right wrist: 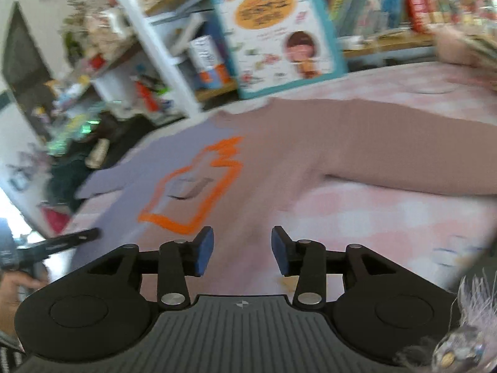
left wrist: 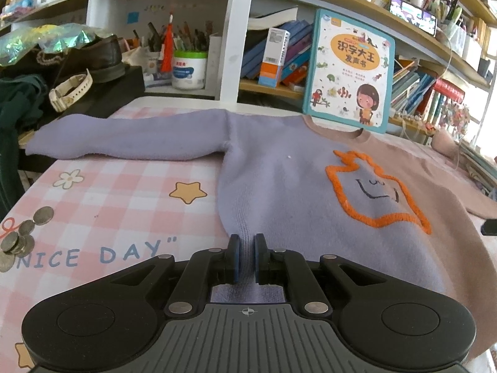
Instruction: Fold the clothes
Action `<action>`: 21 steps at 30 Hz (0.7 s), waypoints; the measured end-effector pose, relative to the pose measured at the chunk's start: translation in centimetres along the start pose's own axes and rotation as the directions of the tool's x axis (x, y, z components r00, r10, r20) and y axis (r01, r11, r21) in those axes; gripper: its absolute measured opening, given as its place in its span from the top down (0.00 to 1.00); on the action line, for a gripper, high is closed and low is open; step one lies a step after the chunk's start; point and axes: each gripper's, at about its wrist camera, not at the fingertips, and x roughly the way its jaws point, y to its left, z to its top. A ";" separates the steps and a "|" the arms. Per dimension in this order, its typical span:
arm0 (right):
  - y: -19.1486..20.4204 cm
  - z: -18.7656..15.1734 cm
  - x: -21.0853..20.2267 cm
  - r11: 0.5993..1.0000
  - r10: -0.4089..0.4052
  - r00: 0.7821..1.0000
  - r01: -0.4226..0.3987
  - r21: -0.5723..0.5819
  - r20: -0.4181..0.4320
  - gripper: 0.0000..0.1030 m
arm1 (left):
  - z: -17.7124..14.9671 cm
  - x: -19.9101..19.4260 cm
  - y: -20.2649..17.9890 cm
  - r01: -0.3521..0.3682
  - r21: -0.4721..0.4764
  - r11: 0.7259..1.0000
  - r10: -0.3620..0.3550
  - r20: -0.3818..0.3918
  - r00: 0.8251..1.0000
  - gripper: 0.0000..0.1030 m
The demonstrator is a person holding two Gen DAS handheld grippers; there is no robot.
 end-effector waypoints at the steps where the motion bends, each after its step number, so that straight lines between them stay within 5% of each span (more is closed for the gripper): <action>1: -0.4 -0.2 -0.1 1.000 -0.007 1.000 0.007 0.017 -0.010 0.63 | 0.0 0.0 0.0 -0.001 0.001 1.000 0.001 0.000 1.000 0.92; 10: -0.5 -0.7 1.4 0.994 0.062 0.997 -0.058 0.095 -0.038 0.64 | 0.0 0.0 0.1 0.005 -0.004 1.000 -0.005 -0.004 1.000 0.92; 15: -2.8 2.0 1.6 0.985 -0.028 0.996 0.013 0.172 0.083 0.64 | 0.0 0.0 0.1 0.003 -0.004 1.000 -0.003 -0.002 1.000 0.92; 21: -5.3 4.2 4.7 0.971 -0.060 0.998 0.050 0.234 0.036 0.82 | -0.1 0.0 0.1 0.003 -0.013 1.000 -0.003 0.001 1.000 0.92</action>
